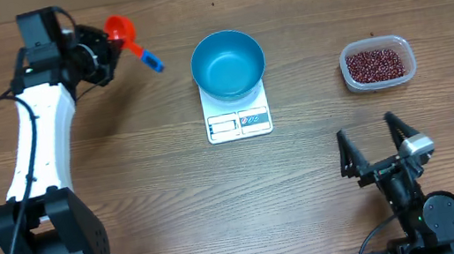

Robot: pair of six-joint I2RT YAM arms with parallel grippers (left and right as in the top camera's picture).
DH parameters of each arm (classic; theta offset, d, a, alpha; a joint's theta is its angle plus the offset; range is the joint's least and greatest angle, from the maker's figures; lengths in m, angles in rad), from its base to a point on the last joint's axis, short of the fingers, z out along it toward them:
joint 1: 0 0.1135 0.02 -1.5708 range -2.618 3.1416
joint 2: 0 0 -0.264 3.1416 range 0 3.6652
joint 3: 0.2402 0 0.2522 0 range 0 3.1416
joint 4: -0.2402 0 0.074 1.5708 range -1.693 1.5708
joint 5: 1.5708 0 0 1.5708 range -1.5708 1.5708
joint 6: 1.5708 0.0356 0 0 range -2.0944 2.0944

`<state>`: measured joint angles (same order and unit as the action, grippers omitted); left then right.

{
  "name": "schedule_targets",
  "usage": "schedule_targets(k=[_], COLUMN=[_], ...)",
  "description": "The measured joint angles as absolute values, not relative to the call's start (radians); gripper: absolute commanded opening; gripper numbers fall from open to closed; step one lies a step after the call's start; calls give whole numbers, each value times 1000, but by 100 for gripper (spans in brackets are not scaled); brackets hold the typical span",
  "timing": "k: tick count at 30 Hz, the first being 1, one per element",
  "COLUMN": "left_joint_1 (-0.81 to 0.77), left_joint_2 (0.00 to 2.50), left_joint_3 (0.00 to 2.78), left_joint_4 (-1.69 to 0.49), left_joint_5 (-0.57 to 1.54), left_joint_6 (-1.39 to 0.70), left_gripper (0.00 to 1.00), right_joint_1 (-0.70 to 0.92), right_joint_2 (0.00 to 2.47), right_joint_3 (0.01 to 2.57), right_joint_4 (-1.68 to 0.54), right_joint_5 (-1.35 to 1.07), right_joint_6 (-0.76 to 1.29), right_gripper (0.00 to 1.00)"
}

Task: Scoop item into bowl and weigh 150g on scale
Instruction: 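Lift the red scoop with the left gripper toward the right gripper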

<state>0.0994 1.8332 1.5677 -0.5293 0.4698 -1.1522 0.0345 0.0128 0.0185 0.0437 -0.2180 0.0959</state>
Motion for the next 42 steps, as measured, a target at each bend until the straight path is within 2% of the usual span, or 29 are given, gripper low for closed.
schedule_targets(k=[9,14,21,29,33,40,42], left_joint_1=[-34,-140,-301,-380,-405,-427,-432], left_joint_2=[1833,1834,1834,1834,1834,1834,1834], left_joint_3=[1568,1576,1645,1663,1663,1663,1663], left_joint_4=[-399,-351,-338,-381,-418,-487,-502], left_joint_5=[495,486,363,291,246,223,219], left_joint_6=[-1208,-1262,-1314,-1435,-1457,-1466,-1468], left_gripper=[4,4,4,4,4,4,4], right_joint_1=[35,35,35,35,34,35,35], right_joint_2=[97,302,681,1089,1212,1280,1286], right_joint_3=[104,297,557,998,1142,1161,1161], right_joint_4=[-42,-86,-149,-493,-524,-504,-480], right_joint_5=[-377,-425,-549,-682,-715,-740,-751], right_joint_6=[120,127,130,132,133,143,168], right_gripper=[100,100,100,100,100,100,84])
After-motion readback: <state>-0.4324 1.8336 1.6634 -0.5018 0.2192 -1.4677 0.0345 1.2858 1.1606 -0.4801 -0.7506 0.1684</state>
